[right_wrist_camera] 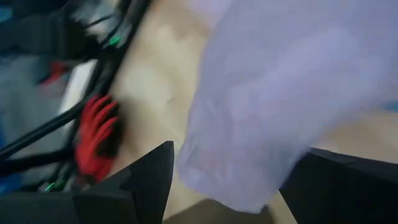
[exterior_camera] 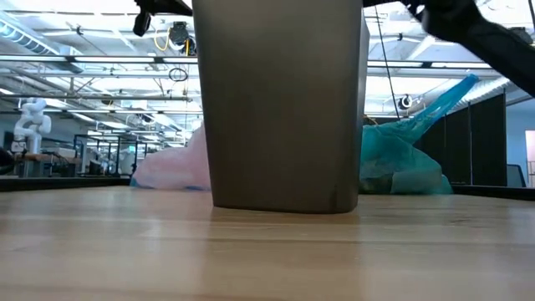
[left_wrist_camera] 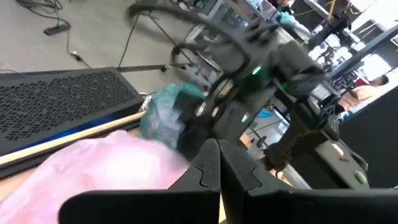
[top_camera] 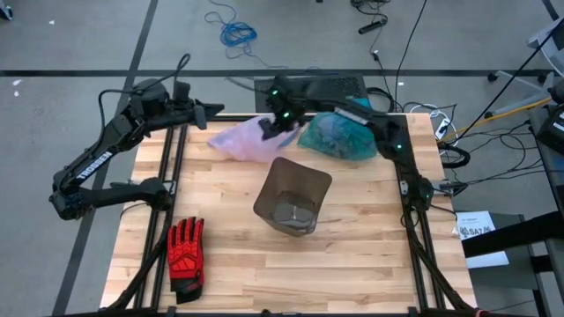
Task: Place trash/remove bag and relplace
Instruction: Put the pink trash bag into the trash bin
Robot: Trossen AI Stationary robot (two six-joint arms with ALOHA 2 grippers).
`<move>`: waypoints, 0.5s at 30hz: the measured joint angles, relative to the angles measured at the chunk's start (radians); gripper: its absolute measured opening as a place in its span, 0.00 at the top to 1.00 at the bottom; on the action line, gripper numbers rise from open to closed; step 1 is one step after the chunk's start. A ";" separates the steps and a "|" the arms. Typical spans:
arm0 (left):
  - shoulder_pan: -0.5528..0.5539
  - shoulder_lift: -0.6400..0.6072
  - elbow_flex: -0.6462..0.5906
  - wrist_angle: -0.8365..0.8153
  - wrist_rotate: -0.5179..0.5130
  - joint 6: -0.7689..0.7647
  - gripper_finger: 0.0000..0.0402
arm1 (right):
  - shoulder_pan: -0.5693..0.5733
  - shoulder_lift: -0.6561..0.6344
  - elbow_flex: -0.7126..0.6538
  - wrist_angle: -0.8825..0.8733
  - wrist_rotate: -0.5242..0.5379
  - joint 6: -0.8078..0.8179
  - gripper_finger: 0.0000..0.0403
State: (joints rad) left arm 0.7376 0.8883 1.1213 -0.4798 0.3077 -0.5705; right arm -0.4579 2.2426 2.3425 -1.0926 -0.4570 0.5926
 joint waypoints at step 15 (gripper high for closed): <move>0.066 0.016 0.000 -0.004 0.033 -0.054 1.00 | 0.078 -0.061 0.000 0.415 0.007 0.029 0.97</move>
State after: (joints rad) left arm 0.8037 0.9043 1.1217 -0.4839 0.3407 -0.6247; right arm -0.3804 2.1815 2.3425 -0.6780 -0.4504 0.6212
